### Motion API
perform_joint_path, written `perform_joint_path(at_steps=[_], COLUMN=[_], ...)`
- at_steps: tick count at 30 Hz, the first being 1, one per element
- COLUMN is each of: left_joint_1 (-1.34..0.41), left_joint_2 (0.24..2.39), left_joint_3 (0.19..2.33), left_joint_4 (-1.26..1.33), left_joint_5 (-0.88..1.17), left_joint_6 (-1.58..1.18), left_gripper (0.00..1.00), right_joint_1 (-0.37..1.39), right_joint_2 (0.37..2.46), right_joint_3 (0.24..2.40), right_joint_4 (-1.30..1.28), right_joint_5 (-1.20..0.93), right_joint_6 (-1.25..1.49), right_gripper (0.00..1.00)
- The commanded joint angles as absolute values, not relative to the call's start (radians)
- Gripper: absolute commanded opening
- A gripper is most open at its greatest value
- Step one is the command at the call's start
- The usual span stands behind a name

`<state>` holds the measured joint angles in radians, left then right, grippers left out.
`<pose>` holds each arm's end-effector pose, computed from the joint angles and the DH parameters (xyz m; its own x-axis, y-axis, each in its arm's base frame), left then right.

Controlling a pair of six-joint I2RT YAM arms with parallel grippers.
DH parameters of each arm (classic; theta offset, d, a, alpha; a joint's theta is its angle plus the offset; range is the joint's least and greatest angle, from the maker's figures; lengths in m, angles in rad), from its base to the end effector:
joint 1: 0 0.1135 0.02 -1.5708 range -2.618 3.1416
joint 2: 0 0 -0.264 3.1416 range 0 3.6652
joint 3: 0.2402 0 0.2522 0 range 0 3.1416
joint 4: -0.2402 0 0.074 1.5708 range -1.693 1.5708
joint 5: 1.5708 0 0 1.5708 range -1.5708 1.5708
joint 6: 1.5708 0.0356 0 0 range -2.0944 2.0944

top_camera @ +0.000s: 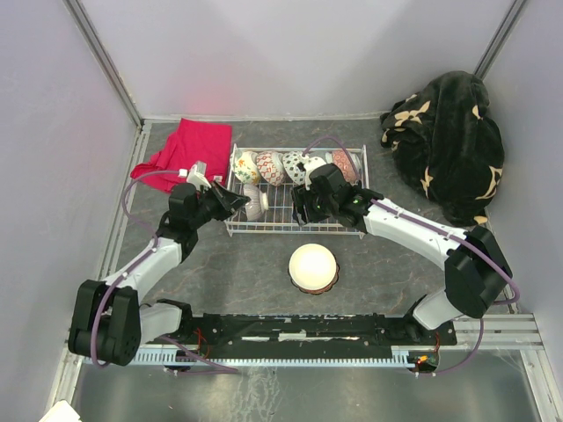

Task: Load the bowls into the dish rack
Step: Adjust the bowl in the dish rack.

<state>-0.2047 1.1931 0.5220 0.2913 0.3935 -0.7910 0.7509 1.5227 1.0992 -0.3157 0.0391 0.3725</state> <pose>0.2430 -0.0644 0.2139 -0.6367 -0.5385 -0.5520 0.1191 0.6385 -0.7603 0.2468 0.2284 0.2574 -0.6992 -0.1551 -0.6979 -0.4361 0.8661 0.2444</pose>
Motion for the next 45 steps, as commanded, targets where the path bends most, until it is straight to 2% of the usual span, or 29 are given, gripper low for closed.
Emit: perform_joint_path(at_steps=[1,18,26,39,45], left_joint_1=[-0.19,-0.19,-0.19,-0.189,-0.19], left_joint_2=[1.241,1.161,1.16,1.005,0.956], left_joint_3=[0.46,0.507,0.537,0.643,0.701], left_joint_4=[-0.073,-0.228,-0.284,-0.431,-0.489], left_joint_5=[0.187,0.043,0.001,-0.135,-0.166], left_joint_6=[-0.667,-0.664,-0.663,-0.662,-0.662], left_gripper=[0.14,0.14,0.16,0.25,0.26], right_joint_1=[0.752,0.752,0.751,0.748,0.747], right_joint_2=[1.516,1.479,1.463,1.476,1.481], right_joint_3=[1.142,1.132,1.124,1.129,1.132], right_joint_4=[-0.309,-0.314,-0.314,-0.315,-0.316], right_joint_5=[0.063,0.057,0.053,0.045,0.04], right_joint_6=[0.365,0.374,0.377,0.379,0.379], right_gripper=[0.69,0.69,0.69,0.69,0.7])
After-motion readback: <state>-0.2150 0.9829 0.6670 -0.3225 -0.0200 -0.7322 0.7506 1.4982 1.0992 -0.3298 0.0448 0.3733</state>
